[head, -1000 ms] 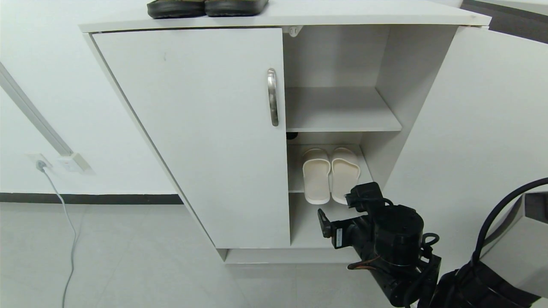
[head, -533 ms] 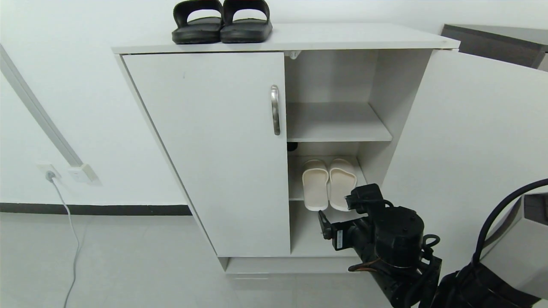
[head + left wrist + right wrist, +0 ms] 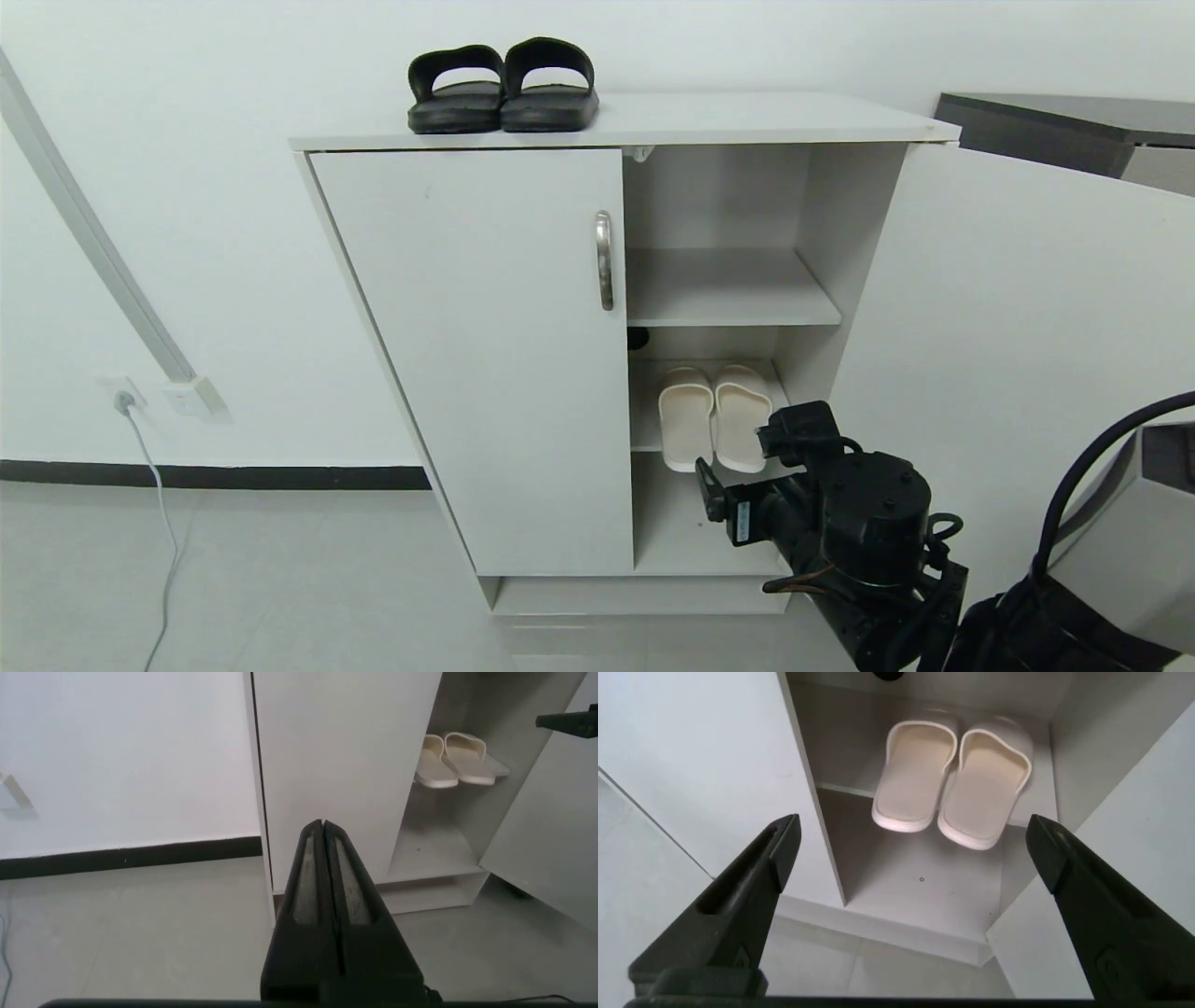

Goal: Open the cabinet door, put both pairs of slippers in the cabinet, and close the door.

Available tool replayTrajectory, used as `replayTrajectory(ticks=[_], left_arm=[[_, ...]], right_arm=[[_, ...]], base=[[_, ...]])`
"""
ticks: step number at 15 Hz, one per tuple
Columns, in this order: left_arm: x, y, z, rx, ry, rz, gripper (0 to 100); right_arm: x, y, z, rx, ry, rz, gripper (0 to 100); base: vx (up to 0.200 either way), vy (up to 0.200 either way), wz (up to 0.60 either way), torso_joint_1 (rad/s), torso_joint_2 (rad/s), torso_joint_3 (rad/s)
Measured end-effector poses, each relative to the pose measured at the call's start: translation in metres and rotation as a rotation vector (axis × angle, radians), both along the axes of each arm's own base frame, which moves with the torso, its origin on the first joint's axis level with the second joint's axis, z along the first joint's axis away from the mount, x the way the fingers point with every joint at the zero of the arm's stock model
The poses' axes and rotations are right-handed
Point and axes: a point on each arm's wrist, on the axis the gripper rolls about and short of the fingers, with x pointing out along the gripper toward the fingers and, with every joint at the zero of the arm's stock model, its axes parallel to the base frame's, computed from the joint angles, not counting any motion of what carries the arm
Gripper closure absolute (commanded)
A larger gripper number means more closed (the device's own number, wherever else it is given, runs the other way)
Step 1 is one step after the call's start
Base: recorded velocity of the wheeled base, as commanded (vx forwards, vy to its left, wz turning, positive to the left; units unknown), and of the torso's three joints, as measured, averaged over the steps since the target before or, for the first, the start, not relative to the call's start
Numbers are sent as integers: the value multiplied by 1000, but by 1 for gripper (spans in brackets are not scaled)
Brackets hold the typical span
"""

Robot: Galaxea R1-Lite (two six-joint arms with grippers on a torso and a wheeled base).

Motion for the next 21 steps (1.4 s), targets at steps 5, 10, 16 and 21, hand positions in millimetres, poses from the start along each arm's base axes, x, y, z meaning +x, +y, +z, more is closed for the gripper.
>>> replayTrajectory(ticks=[5, 10, 16, 21], left_arm=[[0, 0, 0, 0, 0, 0, 100], [0, 0, 0, 0, 0, 0, 100], [0, 0, 0, -1, 0, 0, 100], [0, 0, 0, -1, 0, 0, 100]], right_arm=[[0, 0, 0, -1, 1, -1, 0], [0, 0, -2, -5, 4, 0, 0], [0, 0, -4, -9, 8, 2, 0], [0, 0, -6, -14, 15, 6, 0]], base=[[0, 0, 0, 0, 0, 0], [0, 160, 0, 0, 1, 5], [0, 200, 0, 2, 2, 3], [0, 200, 0, 3, 3, 4]])
